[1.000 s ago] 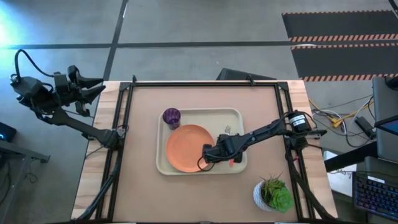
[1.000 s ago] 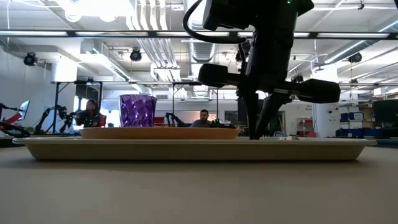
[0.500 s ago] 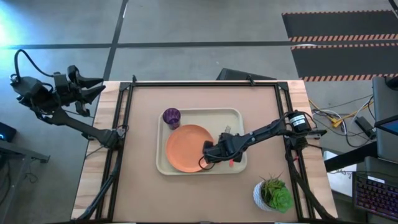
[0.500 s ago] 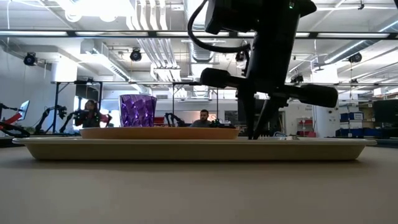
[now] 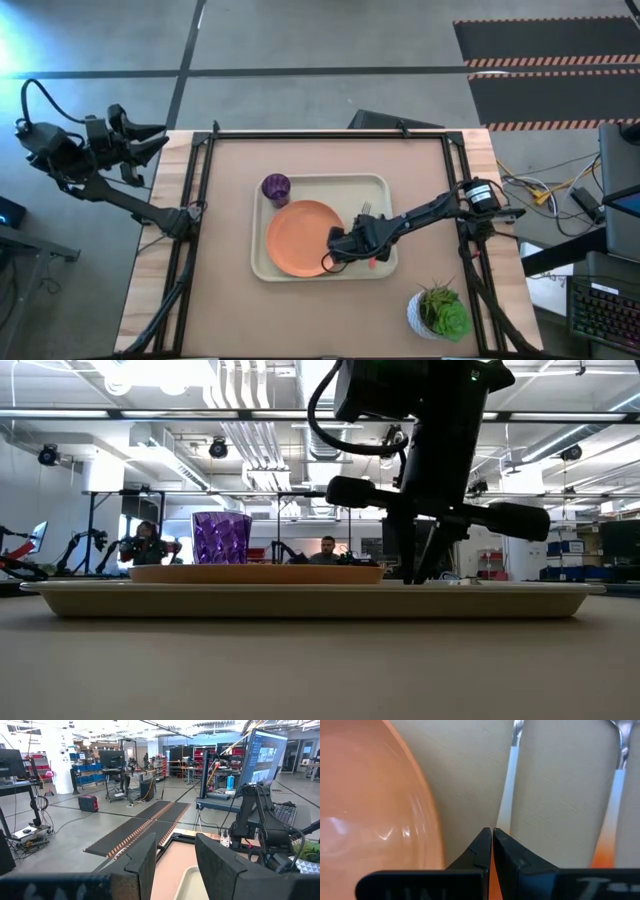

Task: Pick and place plate/cup/fork/spoon on tray
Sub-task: Adjust the orange plate

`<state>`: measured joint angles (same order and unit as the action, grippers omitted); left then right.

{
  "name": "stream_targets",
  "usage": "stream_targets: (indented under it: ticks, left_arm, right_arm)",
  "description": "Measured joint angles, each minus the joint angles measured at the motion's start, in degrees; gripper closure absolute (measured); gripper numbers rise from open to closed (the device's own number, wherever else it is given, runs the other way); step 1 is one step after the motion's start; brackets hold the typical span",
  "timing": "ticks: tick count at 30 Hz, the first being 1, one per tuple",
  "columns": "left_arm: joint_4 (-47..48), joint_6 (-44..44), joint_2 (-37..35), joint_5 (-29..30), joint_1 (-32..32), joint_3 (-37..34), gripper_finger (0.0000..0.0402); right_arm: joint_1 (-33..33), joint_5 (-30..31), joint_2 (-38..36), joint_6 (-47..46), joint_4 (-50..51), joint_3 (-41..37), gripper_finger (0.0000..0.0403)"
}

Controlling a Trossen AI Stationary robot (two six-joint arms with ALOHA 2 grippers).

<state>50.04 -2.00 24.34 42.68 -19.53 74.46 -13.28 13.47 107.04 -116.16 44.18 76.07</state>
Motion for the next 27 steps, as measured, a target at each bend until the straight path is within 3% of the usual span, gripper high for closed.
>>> stream_targets:
  ticks: [14,19,27]
  left_arm:
    - [0.0,0.0,0.0,0.0,0.0,0.5,0.0282]
    - [0.0,0.0,0.0,0.0,0.0,0.5,0.0282]
    - [0.0,0.0,0.0,0.0,0.0,0.5,0.0282]
  right_arm:
    - [-2.4,-2.8,0.0,-0.2,0.5,0.1,0.0394]
    - [-1.9,2.5,-0.2,2.9,-0.2,2.7,0.0394]
    - [1.2,4.6,1.4,4.7,0.4,2.3,0.0394]
